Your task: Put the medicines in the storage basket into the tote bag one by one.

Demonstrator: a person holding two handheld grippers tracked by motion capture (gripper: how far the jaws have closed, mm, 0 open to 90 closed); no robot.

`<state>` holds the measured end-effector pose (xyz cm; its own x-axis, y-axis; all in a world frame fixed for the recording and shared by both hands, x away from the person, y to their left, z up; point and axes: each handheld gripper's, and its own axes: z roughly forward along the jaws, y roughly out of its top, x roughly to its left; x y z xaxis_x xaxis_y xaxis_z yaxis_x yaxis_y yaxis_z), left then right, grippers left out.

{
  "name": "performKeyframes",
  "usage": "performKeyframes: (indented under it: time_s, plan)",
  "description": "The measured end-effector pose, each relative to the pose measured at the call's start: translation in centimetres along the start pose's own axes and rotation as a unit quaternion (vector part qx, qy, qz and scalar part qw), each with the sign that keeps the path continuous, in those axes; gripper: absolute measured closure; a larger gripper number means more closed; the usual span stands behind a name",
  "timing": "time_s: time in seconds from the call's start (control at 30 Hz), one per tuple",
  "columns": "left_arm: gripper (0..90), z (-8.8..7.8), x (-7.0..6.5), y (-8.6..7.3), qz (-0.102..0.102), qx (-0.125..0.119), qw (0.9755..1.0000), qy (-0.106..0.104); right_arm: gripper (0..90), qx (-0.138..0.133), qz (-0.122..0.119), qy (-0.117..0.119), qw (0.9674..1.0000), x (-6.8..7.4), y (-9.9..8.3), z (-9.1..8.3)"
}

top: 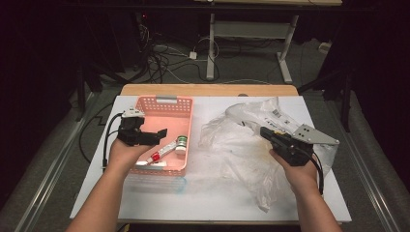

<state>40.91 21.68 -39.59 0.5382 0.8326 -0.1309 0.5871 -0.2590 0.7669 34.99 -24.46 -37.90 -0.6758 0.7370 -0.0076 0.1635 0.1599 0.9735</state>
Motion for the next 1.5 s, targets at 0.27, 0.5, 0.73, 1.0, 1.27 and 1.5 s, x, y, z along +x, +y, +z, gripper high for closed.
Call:
performKeyframes:
  time_s: [0.27, 0.5, 0.73, 1.0, 1.27, 1.5]
  plan:
    - [0.0, 1.9, 0.8, 0.4, -0.008, 0.073, 0.9972, -0.011, 90.0, 0.005, -0.002, 0.003, 1.0, 0.2, -0.2, 0.3]
    - [0.5, 3.5, 0.9, 0.4, 0.005, 0.139, 0.9902, -0.014, 90.0, 0.006, -0.002, 0.005, 1.0, 0.3, -0.3, 0.2]
    - [6.0, 5.1, 0.8, 0.6, 0.014, 0.202, 0.9791, -0.016, 90.0, 0.003, -0.002, 0.008, 1.0, 0.3, -0.3, 0.2]
    - [15.0, 6.9, 0.9, 0.4, 0.018, 0.267, 0.9631, -0.034, 90.0, 0.004, 0.001, 0.01, 0.9999, 0.3, -0.3, 0.2]
    - [28.2, 7.5, 0.2, 0.0, 0.041, 0.297, 0.9534, -0.035, 90.0, 0.001, 0.001, 0.01, 0.9999, 0.2, -0.3, 0.0]
    - [42.0, 8.0, -0.6, 0.1, 0.069, 0.324, 0.9434, -0.023, 90.0, 0.001, 0.004, 0.009, 0.9999, 0.1, -0.3, 0.0]
